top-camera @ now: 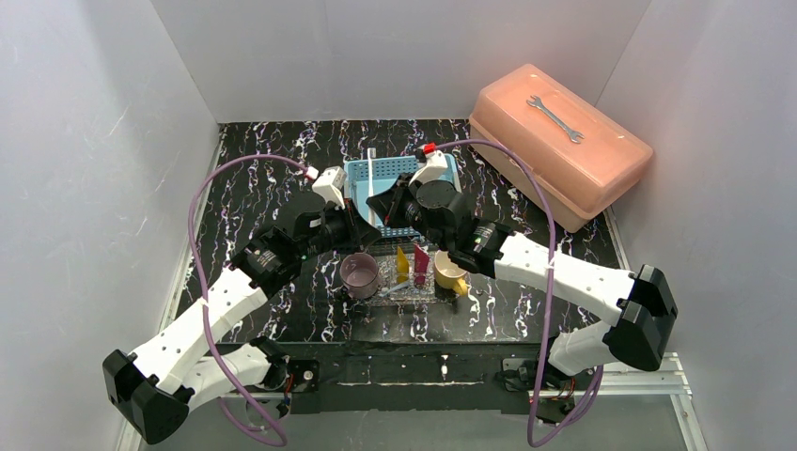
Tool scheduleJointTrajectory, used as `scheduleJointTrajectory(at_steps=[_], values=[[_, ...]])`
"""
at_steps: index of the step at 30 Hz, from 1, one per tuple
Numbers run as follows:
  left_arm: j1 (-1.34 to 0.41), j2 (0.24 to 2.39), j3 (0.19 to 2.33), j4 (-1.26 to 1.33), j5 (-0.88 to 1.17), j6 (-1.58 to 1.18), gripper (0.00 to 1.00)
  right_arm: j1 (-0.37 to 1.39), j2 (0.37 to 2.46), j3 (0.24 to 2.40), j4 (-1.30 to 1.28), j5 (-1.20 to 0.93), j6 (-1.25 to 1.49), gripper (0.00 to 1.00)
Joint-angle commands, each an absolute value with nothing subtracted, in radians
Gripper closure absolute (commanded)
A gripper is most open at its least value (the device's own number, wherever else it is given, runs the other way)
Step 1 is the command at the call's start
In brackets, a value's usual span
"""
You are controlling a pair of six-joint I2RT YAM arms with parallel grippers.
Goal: Prepare toiletry sets of a toothbrush and toothpaste on the tray
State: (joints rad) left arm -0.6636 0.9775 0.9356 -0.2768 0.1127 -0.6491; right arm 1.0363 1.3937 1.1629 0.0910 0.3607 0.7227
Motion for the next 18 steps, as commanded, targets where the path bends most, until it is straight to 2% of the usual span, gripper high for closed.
scheduleJointTrajectory(at_steps=[1, 4, 6, 11, 18], values=[[-0.659, 0.97, 0.956, -0.285, 0.132, -0.604, 1.0, 1.043, 1.357, 1.156, 0.14, 0.383, 0.705, 0.94], [-0.66, 0.965, 0.958, -0.299, 0.139, -0.578, 1.0, 1.043, 1.353, 1.181, 0.102, 0.372, 0.67, 0.73], [-0.66, 0.963, 0.964, -0.323, 0.144, -0.559, 1.0, 1.042, 1.35, 1.204, 0.065, 0.368, 0.637, 0.64], [-0.659, 0.968, 0.993, -0.402, 0.16, -0.495, 1.0, 1.003, 1.349, 1.255, -0.052, 0.276, 0.578, 0.55], [-0.659, 0.97, 1.041, -0.516, 0.186, -0.409, 1.0, 0.864, 1.304, 1.264, -0.153, 0.08, 0.527, 0.47]])
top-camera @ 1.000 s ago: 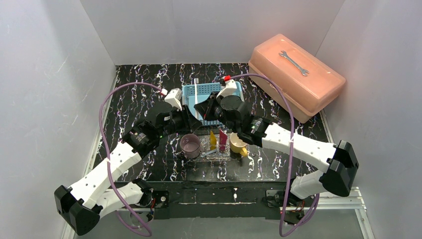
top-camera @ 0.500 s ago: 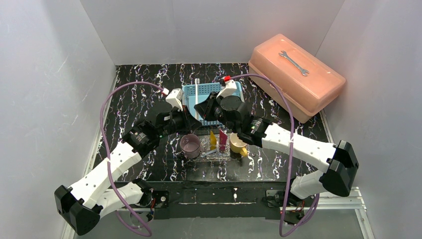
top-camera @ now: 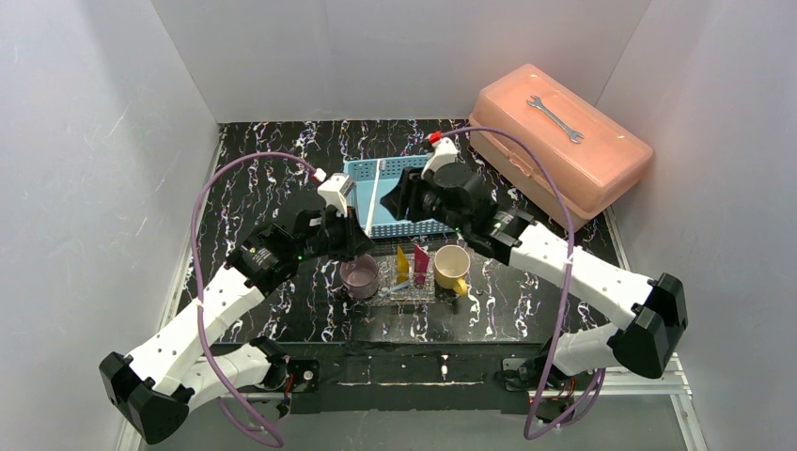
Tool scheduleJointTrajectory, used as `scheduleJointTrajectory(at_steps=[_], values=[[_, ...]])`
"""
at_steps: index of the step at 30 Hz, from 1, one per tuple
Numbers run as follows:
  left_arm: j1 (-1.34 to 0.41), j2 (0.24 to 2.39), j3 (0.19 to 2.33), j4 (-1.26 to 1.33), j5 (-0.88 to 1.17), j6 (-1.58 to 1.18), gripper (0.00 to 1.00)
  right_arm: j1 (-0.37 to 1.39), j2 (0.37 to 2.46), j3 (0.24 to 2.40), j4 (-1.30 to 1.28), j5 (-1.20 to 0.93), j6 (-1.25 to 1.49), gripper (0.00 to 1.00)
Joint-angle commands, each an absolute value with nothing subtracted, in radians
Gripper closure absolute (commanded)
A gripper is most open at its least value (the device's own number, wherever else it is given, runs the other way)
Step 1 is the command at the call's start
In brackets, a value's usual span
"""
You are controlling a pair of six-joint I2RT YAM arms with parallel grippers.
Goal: Prepare toiletry sets of a toothbrush and toothpaste on the tray
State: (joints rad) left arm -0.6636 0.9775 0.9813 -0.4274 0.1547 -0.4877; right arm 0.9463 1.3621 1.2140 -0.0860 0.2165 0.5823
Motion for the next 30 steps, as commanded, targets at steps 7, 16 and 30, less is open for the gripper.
scheduleJointTrajectory(at_steps=[7, 16, 30], values=[[-0.659, 1.008, 1.082, -0.627, 0.198, -0.306, 1.0, 0.694, 1.297, 1.259, -0.177, -0.225, 0.541, 0.47], [-0.659, 1.023, 1.107, -0.705, 0.21, -0.215, 1.0, 0.612, 1.325, 1.246, -0.132, -0.518, 0.59, 0.37], [-0.721, 0.975, 1.098, -0.746, 0.209, -0.089, 1.0, 0.601, 1.346, 1.266, -0.097, -0.58, 0.714, 0.34]])
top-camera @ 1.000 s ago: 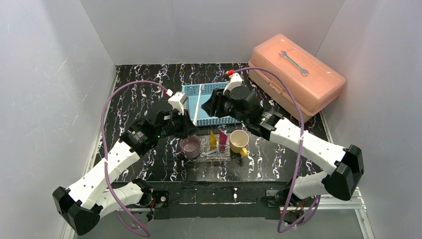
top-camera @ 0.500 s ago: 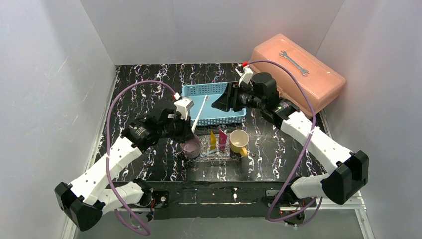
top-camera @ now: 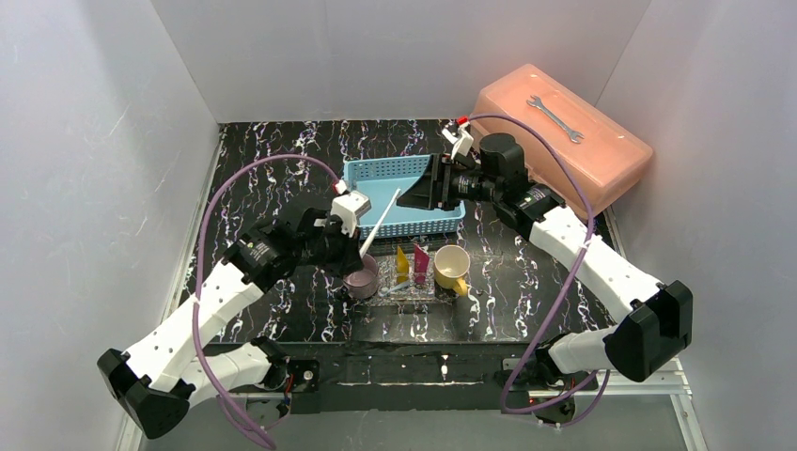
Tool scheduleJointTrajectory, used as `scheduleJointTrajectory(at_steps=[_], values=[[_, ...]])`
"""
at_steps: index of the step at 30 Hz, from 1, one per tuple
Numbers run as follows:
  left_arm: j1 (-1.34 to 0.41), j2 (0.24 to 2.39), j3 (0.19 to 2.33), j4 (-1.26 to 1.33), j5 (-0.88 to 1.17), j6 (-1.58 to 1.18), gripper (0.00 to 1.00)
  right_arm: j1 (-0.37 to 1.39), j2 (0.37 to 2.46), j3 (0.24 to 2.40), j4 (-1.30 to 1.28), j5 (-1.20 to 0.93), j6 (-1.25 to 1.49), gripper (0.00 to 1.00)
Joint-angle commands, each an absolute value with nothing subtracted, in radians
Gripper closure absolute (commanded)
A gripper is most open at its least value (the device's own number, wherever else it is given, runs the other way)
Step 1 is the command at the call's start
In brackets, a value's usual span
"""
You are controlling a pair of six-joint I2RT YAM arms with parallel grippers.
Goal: Prepare toiletry sets of a toothbrush and toothpaste on the tray
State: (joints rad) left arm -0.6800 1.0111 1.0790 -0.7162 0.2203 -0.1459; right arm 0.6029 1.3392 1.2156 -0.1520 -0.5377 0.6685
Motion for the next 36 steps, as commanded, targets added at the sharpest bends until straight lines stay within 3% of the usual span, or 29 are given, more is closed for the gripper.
scheduleJointTrajectory(at_steps=[1, 20, 36], values=[[-0.738, 0.968, 1.097, -0.748, 0.191, -0.081, 1.0, 0.6, 1.348, 1.268, -0.103, -0.577, 0.715, 0.34], [-0.864, 0.932, 1.085, -0.767, 0.07, -0.034, 1.0, 0.6, 1.334, 1.248, -0.153, -0.669, 0.739, 0.38], [-0.877, 0.919, 1.072, -0.761, 0.063, -0.032, 1.0, 0.6, 1.294, 1.226, -0.14, -0.712, 0.768, 0.57]])
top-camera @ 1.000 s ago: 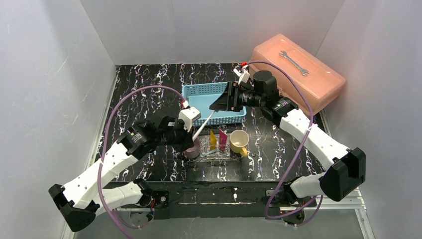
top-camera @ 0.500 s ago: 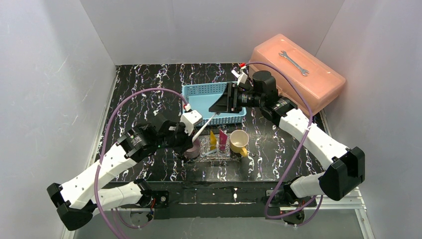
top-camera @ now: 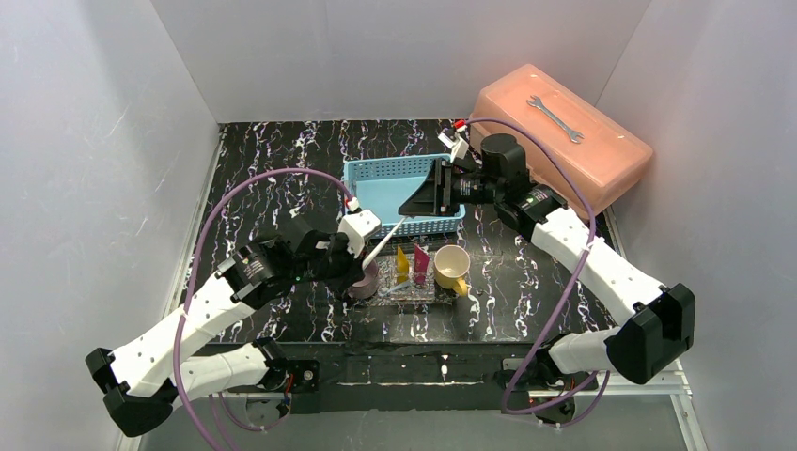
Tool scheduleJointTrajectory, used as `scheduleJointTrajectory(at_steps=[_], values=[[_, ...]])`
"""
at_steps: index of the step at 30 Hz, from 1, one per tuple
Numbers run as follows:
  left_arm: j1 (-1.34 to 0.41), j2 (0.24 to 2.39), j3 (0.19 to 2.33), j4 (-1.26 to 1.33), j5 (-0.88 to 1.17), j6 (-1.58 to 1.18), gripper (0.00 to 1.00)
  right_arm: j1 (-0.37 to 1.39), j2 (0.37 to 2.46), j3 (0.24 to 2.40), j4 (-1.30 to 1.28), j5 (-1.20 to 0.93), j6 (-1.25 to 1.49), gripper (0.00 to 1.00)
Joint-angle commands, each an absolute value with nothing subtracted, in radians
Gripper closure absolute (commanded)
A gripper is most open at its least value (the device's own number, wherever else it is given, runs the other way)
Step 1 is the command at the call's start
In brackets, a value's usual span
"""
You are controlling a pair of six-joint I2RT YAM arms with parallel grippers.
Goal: Prepare toiletry sets of a toothbrush and toothpaste on the tray
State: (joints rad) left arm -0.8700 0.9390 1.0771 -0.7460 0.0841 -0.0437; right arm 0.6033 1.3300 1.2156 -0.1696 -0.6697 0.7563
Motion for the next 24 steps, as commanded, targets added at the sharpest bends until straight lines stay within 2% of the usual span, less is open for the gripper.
scheduleJointTrajectory(at_steps=[1, 13, 19, 21, 24], values=[[-0.877, 0.919, 1.071, -0.76, 0.059, -0.031, 1.0, 0.6, 1.291, 1.225, -0.14, -0.713, 0.769, 0.57], [-0.877, 0.919, 1.074, -0.759, 0.052, -0.032, 1.0, 0.6, 1.279, 1.208, -0.157, -0.716, 0.767, 0.67], [-0.879, 0.922, 1.075, -0.759, 0.055, -0.031, 1.0, 0.6, 1.282, 1.208, -0.152, -0.72, 0.769, 0.88], [-0.879, 0.924, 1.076, -0.759, 0.057, -0.031, 1.0, 0.6, 1.282, 1.209, -0.151, -0.724, 0.77, 0.98], [-0.879, 0.927, 1.077, -0.758, 0.06, -0.032, 0.98, 0.6, 1.283, 1.209, -0.153, -0.726, 0.767, 0.99]])
